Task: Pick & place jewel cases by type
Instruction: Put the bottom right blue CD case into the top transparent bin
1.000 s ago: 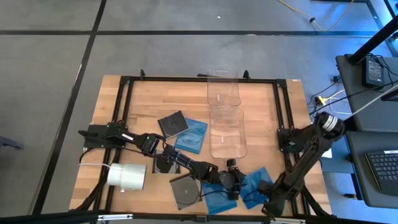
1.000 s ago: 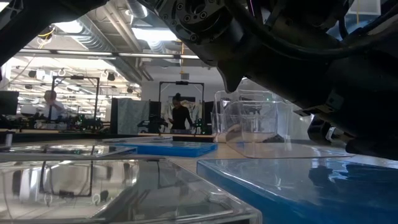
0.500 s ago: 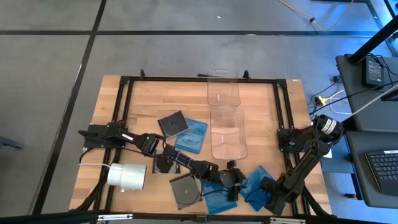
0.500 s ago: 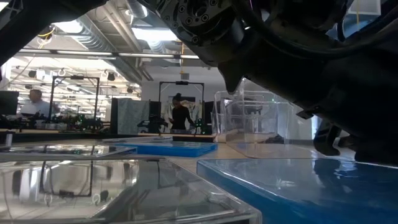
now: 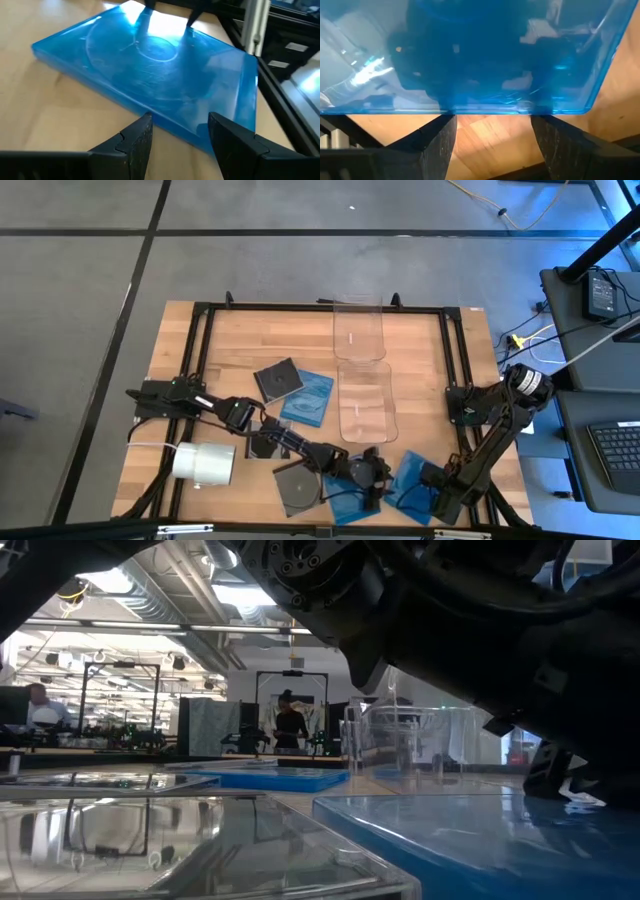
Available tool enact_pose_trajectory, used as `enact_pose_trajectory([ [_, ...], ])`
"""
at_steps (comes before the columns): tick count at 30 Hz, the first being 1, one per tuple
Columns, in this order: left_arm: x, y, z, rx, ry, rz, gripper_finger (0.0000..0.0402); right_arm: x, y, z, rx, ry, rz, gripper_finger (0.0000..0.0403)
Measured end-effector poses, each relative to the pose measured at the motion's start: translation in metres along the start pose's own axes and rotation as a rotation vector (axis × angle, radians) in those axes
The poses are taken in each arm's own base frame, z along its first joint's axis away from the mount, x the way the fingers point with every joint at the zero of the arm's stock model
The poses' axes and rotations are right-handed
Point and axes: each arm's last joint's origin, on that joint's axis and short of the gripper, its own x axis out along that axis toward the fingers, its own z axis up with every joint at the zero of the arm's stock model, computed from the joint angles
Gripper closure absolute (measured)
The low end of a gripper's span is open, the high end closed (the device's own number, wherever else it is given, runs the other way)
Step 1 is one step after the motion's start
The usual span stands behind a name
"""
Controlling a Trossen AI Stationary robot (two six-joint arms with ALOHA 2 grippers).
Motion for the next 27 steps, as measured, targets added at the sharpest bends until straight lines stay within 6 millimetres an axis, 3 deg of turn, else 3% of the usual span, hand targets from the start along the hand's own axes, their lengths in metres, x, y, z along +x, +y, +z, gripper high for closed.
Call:
enact_pose_trajectory([
  [11, -0.002, -0.021, -0.004, 0.058, -0.006, -0.155, 0.0217, -0.001, -0.005, 0.006, 0.029, -0.054, -0.052, 0.0143],
  [17, -0.002, -0.021, -0.004, 0.089, -0.019, -0.145, 0.0217, -0.003, -0.005, 0.008, 0.113, 0.015, -0.060, 0.0143],
  [21, -0.001, -0.015, -0.004, 0.090, -0.011, -0.109, 0.0217, -0.019, -0.004, 0.008, 0.145, -0.058, -0.176, 0.0143],
  [27, 0.000, -0.012, -0.003, 0.119, -0.013, -0.092, 0.0217, -0.066, 0.012, 0.005, 0.165, -0.192, -0.197, 0.0143],
])
